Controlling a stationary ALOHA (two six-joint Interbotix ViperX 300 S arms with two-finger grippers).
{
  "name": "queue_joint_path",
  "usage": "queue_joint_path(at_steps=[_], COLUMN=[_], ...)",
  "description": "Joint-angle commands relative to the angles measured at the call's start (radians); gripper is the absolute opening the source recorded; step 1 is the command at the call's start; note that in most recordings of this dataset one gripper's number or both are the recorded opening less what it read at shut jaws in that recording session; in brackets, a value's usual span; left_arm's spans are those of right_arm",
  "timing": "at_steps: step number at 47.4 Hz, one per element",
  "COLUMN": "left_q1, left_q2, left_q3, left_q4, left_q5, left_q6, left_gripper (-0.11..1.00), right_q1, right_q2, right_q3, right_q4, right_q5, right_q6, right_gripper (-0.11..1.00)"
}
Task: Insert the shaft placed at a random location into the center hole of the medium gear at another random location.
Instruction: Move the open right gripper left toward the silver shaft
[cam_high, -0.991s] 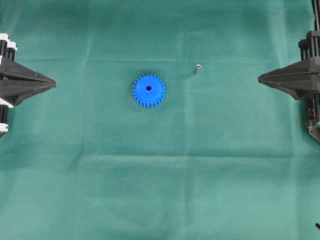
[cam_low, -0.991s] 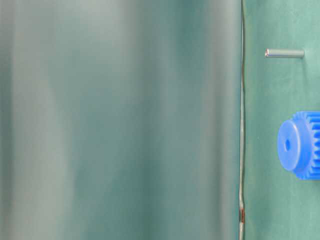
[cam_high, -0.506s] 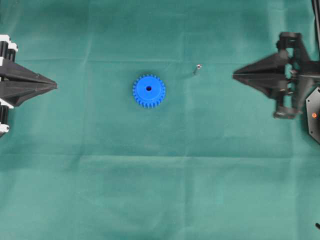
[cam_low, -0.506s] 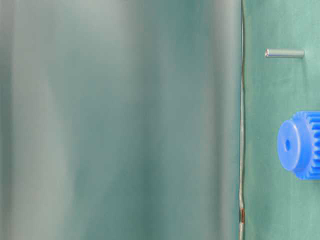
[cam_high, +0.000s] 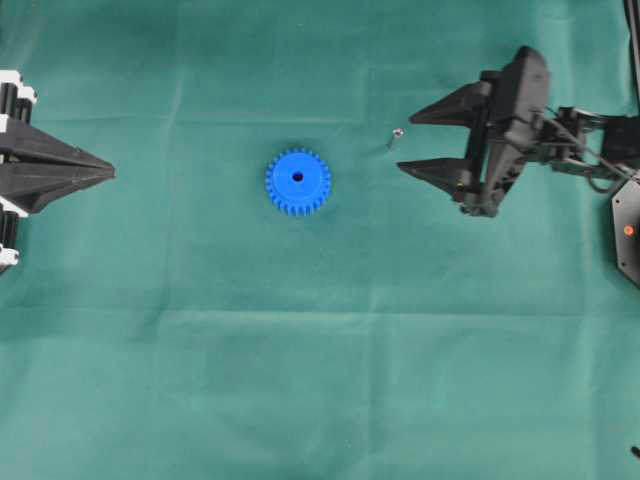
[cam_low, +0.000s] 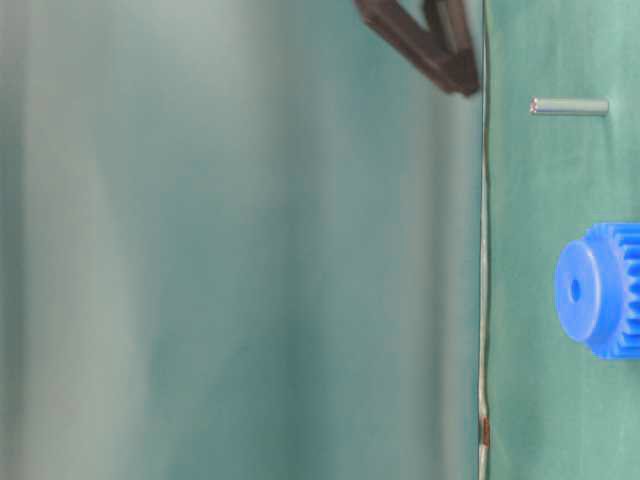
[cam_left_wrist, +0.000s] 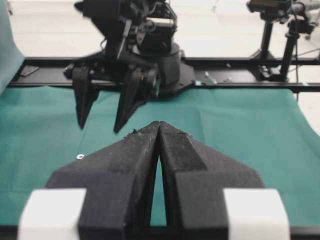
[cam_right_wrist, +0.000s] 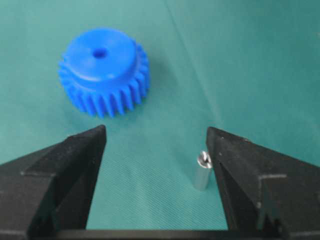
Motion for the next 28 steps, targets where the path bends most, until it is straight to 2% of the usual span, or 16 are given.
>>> queue_joint_path(at_steps=[1, 13, 28], left_q1=[0.0, 0.0, 0.0], left_q2=[0.008, 0.009, 0.009], left_q3=[-0.026, -0.025, -0.025], left_q4=[0.003, 0.002, 0.002], left_q5=[0.0, 0.003, 0.021], left_q6=[0.0, 0.0, 0.0], left_gripper=[0.0, 0.0, 0.0], right_q1=[-0.015, -0.054, -0.061], right_q2=[0.051, 0.13, 0.178], right_q3=[-0.034, -0.041, -0.052], right_q4=[0.003, 0.003, 0.003], right_q5=[-0.037, -0.077, -0.083], right_q6=[-0.012, -0.017, -0.015], right_gripper=[0.82, 0.81, 0.81])
